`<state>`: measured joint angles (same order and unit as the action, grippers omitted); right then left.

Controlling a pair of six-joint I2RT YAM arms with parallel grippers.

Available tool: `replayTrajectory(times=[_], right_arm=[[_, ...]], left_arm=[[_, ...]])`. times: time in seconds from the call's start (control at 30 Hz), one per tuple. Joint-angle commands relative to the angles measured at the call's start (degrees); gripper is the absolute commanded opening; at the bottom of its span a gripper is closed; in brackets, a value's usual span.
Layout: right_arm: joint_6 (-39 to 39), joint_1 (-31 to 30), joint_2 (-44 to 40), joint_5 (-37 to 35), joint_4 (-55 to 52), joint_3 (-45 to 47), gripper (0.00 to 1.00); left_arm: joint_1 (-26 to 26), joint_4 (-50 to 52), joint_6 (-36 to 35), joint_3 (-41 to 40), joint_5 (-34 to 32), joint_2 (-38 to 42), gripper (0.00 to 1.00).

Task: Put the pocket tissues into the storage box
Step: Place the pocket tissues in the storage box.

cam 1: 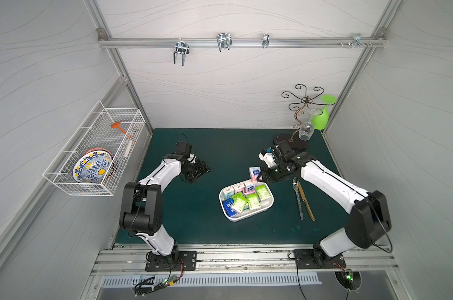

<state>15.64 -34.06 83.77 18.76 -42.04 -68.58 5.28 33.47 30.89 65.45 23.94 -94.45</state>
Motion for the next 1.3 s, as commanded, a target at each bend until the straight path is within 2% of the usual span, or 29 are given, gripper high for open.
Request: replayTrajectory(times=[0.0, 0.2, 0.53, 0.63, 0.77, 0.83, 0.93, 1.07, 1.2, 1.27], right_arm=[[1.39, -3.04, -5.17, -0.43, -3.58, 4.10, 0.20], [6.04, -8.47, -7.66, -1.96, -0.90, 10.92, 0.22], [6.39, -8.69, -3.74, -3.84, 5.53, 12.26, 0.23], [5.78, -8.74, -2.85, -4.00, 6.22, 11.89, 0.36], [5.25, -8.75, -4.25, -5.97, 6.34, 11.71, 0.76], [4.81, -8.45, -6.33, -8.94, 6.05, 11.63, 0.86], [3.46, -4.57, -10.03, -12.29, 6.45, 11.53, 0.92], [0.32, 7.97, -12.09, -17.63, 10.74, 12.03, 0.93], [-6.80, 18.95, -10.83, -23.15, 25.01, 16.68, 0.93], [-10.48, 22.25, -8.74, -27.13, 34.72, 20.62, 0.93]], left_arm=[[-0.36, 0.71, -0.97, 0.38, -2.38, 2.30, 0.75], [-0.34, 0.98, -0.22, 0.23, -3.27, 4.05, 0.75], [-0.36, 0.60, -3.45, -1.53, -5.36, 7.84, 0.77], [-0.36, -0.56, -6.03, -2.61, -9.14, 9.01, 0.79], [-0.36, -0.23, -10.19, -1.33, -16.18, 9.30, 0.81], [-0.35, -2.19, -12.50, -1.50, -18.52, 9.66, 0.81], [-0.44, -9.06, -16.12, -4.02, -21.62, 10.23, 0.80], [-0.44, -19.90, -20.81, -8.39, -25.79, 9.46, 0.81], [-1.27, -30.86, -24.97, -13.93, -29.24, 9.42, 0.82], [-2.67, -35.74, -25.96, -17.06, -29.19, 9.36, 0.82]])
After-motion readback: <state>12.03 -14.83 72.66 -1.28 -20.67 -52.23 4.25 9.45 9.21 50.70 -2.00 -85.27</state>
